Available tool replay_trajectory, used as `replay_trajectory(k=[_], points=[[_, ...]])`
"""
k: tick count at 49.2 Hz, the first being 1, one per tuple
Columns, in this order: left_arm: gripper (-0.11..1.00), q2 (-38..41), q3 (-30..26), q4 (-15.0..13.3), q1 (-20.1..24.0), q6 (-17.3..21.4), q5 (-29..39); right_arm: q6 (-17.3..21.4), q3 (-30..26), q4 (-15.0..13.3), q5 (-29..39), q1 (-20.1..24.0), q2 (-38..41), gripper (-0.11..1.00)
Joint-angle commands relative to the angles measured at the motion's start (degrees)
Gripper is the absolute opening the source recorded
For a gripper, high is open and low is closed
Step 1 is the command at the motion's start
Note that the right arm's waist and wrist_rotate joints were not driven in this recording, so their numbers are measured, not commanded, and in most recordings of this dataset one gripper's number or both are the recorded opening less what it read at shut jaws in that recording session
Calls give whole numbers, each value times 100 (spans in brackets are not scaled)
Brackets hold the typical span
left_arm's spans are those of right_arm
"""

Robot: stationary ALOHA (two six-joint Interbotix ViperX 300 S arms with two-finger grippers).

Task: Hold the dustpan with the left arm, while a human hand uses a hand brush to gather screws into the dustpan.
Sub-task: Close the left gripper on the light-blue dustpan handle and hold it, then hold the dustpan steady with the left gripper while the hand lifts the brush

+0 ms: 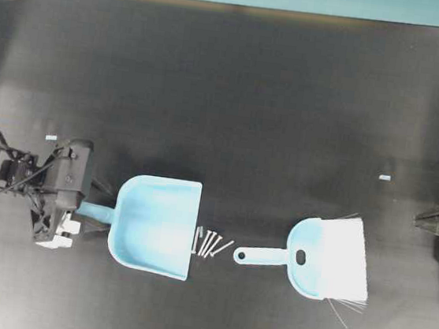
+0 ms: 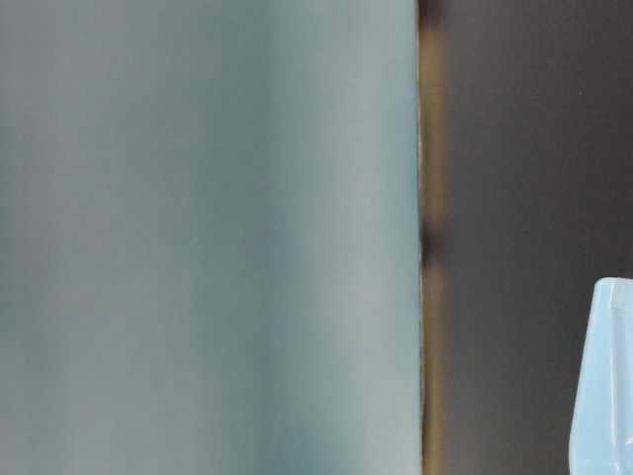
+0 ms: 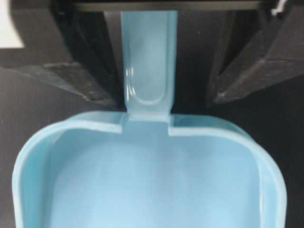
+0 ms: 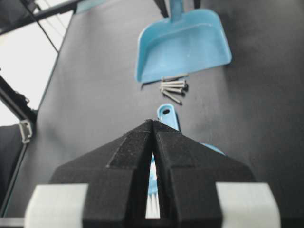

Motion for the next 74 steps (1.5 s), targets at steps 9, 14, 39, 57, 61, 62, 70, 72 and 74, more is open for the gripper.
replay_trajectory(k=[9,14,39,57,61,62,70,72,74], points=[[37,18,-167,18,-53,-114,35,0,-26,-18,-53,0,35,0],[31,9,-149,18,-53,-185,18,0,-26,-18,-53,0,26,0],[31,-308,343,18,-97,-88,-940,0,-26,-18,-53,0,26,0],[31,-413,378,18,-88,-62,-800,0,-26,-18,-53,0,18,0],[31,-475,387,18,-88,-79,-642,0,-26,-18,-53,0,18,0],[31,-483,387,18,-79,-88,-589,0,-26,-18,-53,0,18,0],[31,-501,343,18,-44,-141,-422,0,-26,-18,-53,0,18,0],[31,-501,316,18,-44,-149,-404,9,-18,-18,-53,0,18,0],[31,-492,308,18,-44,-158,-378,0,-26,-18,-53,0,18,0]])
